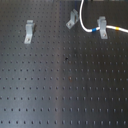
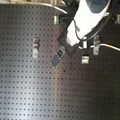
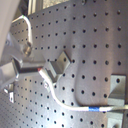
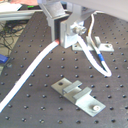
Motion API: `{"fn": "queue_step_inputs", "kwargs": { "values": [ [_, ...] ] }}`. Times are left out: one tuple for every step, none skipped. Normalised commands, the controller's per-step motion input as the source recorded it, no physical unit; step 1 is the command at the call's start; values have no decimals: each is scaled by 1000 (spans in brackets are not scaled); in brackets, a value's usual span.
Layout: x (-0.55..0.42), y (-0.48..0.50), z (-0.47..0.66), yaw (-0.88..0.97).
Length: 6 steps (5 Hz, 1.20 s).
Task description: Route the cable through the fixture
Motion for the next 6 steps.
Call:
{"fn": "queue_step_inputs", "kwargs": {
  "values": [
    [-3,128,199,-9],
    [-161,261,433,-29],
    [-245,225,343,-31],
    [-154,146,67,-77],
    [-177,159,55,-411],
    [-212,164,145,-628]
  ]
}}
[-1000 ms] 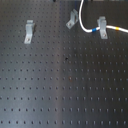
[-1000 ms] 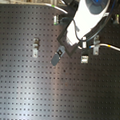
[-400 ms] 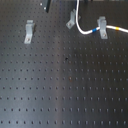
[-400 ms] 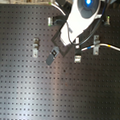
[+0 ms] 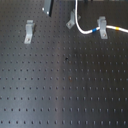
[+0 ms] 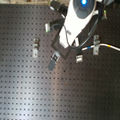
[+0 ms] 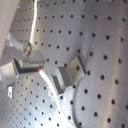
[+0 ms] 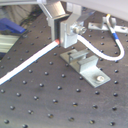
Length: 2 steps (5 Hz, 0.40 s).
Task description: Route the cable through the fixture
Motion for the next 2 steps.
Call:
{"fn": "queue_step_inputs", "kwargs": {
  "values": [
    [-195,124,156,-646],
    [-83,43,108,-634]
  ]
}}
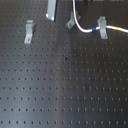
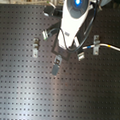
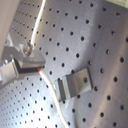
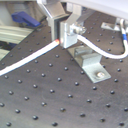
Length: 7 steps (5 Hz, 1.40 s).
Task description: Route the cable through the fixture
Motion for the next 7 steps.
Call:
{"fn": "queue_step_inputs", "kwargs": {
  "values": [
    [28,-42,0,-169],
    [-21,-434,-58,-223],
    [36,-479,7,-266],
    [-113,-148,4,0],
    [-180,29,4,0],
    [-178,215,226,40],
    [-137,279,418,3]
  ]
}}
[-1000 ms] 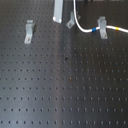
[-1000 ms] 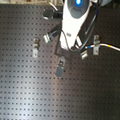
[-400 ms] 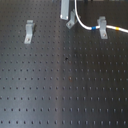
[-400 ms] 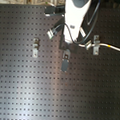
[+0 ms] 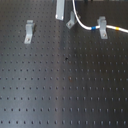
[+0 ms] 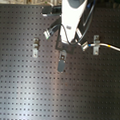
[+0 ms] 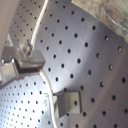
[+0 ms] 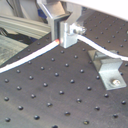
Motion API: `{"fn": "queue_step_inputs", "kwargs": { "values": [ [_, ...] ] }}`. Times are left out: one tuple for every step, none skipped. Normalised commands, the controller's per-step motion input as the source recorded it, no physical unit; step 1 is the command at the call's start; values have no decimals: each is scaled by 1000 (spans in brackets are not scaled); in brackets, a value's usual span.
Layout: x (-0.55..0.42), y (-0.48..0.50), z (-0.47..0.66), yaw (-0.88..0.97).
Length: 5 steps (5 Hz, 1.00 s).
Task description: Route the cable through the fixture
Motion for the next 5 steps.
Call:
{"fn": "queue_step_inputs", "kwargs": {
  "values": [
    [-84,392,419,40],
    [-43,385,410,97],
    [57,258,425,51],
    [181,-20,554,-31],
    [109,-6,465,-126]
  ]
}}
